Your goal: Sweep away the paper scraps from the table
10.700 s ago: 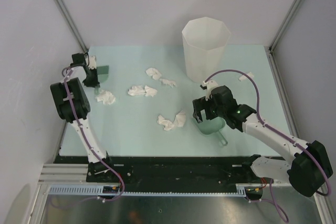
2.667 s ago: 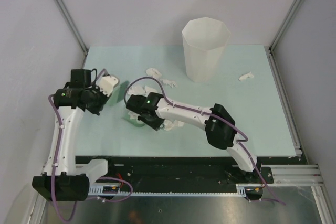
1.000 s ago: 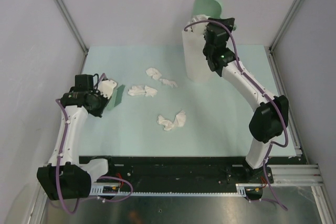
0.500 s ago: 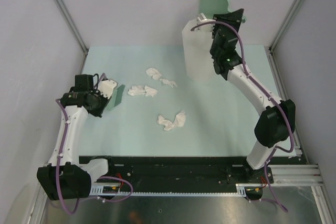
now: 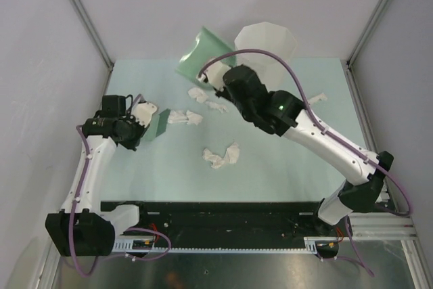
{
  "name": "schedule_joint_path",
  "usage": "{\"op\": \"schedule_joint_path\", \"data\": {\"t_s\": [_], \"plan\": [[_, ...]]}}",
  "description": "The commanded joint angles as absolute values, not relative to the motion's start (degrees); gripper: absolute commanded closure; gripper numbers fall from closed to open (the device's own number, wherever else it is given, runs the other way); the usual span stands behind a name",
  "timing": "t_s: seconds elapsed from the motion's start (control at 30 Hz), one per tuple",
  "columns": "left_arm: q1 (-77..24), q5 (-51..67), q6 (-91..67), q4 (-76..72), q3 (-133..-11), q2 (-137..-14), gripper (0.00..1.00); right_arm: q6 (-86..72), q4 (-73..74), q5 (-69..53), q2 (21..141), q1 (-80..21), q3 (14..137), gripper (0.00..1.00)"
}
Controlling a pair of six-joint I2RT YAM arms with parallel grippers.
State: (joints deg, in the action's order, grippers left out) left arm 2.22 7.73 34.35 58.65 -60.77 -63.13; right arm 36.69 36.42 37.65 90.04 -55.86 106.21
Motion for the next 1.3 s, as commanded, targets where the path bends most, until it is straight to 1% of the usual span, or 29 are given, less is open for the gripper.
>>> {"op": "schedule_joint_path", "data": {"t_s": [0.0, 0.03, 0.2, 0.37, 0.43, 0.57, 0.7, 0.73, 0.93, 1.17, 1.27], "plan": [[-1.93, 9.49, 32.79, 57.04, -63.72, -63.54, 1.00, 3.99, 59.40, 24.81, 91.50, -56.16, 99.16, 1.00], [-2.98, 9.41, 32.52, 57.13, -63.89, -63.72, 1.00, -1.70, 62.37, 21.04, 91.32, -56.42, 94.53, 1.00], [-8.16, 7.13, 31.29, 57.13, -64.07, -65.65, 1.00, -16.50, 66.88, 15.83, 85.70, -61.07, 81.32, 1.00], [-16.60, 2.82, 29.71, 56.78, -64.07, -67.32, 1.00, -32.48, 69.26, 6.60, 80.16, -69.77, 71.04, 1.00], [-19.32, 1.50, 29.27, 56.69, -64.51, -68.73, 1.00, -35.58, 69.26, 3.89, 79.80, -73.10, 68.74, 1.00], [-23.20, -1.57, 28.22, 56.69, -65.21, -71.88, 1.00, -40.77, 64.87, 0.63, 79.89, -75.06, 62.33, 1.00], [-26.53, -2.64, 27.77, 56.69, -64.86, -73.56, 1.00, -42.80, 64.69, 0.53, 80.51, -75.15, 58.28, 1.00], [-27.06, -2.55, 27.69, 56.69, -64.78, -73.83, 1.00, -42.45, 64.43, -1.04, 80.86, -74.97, 57.31, 1.00], [-29.88, -0.71, 26.72, 56.69, -66.79, -78.48, 1.00, -36.31, 59.77, -2.90, 86.55, -71.11, 55.64, 1.00], [-33.83, 9.75, 25.75, 57.04, -66.71, -81.30, 1.00, -32.08, 56.26, -2.46, 91.58, -66.97, 55.81, 1.00], [-37.69, 14.23, 25.66, 57.39, -66.62, -81.56, 1.00, -30.50, 54.15, -1.85, 92.11, -65.40, 55.72, 1.00]]}}
